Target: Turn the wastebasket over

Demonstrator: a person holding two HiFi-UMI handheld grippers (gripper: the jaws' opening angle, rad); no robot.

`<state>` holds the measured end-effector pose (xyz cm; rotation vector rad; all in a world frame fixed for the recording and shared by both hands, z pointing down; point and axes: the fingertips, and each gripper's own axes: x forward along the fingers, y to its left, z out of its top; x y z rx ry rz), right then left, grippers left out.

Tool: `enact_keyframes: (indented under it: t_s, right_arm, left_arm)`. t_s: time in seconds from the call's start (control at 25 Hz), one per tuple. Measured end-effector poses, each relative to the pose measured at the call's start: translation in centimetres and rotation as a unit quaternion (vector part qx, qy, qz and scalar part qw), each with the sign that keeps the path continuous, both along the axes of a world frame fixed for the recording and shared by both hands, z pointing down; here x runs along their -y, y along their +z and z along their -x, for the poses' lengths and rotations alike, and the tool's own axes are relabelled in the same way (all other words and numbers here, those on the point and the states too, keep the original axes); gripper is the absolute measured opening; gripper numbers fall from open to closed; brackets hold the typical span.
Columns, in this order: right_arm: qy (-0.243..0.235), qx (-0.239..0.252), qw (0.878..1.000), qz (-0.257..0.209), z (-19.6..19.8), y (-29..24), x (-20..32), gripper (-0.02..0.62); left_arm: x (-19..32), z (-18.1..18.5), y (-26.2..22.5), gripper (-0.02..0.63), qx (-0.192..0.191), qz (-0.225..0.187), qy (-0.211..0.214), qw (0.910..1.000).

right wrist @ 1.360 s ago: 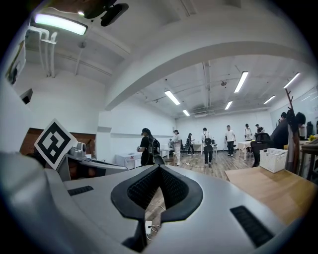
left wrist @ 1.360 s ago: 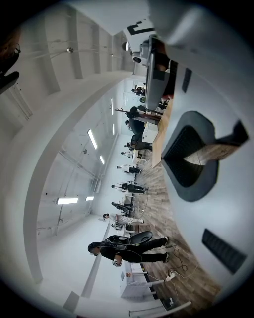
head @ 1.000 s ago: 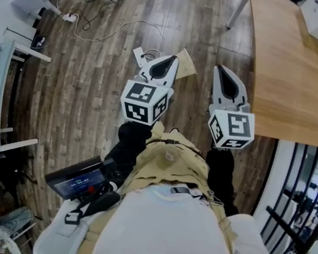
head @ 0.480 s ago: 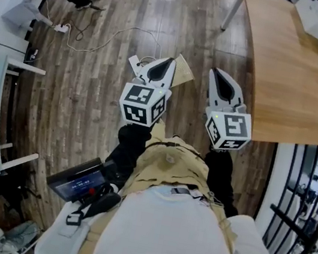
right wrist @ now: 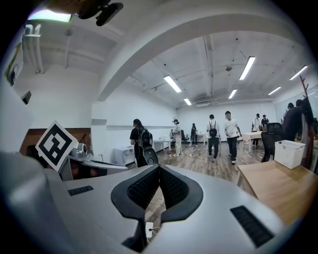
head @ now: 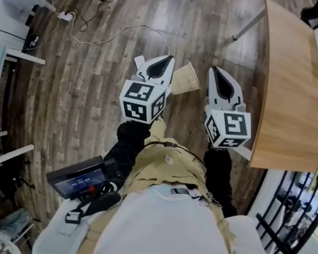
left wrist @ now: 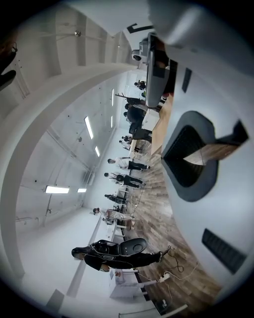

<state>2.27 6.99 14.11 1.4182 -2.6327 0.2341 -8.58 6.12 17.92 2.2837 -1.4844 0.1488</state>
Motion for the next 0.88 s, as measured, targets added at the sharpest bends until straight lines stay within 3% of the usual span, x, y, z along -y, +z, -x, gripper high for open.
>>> enact_keyframes:
  t_s: [0.52,0.88]
  right_arm:
    - [0.006,-0.03,0.996,0.079,3.3,6.3,8.6,0.021]
    - [-0.034,-0.036,0.987,0.151,3.6,12.3,11.0,0.021]
  left_arm:
    - [9.0,2.3,6.6,0.002,-0.02,0.073,0.023,0.9969]
    - [11.8,2.0,12.8,0.002,-0.016,0.142,-0.002,0.9897]
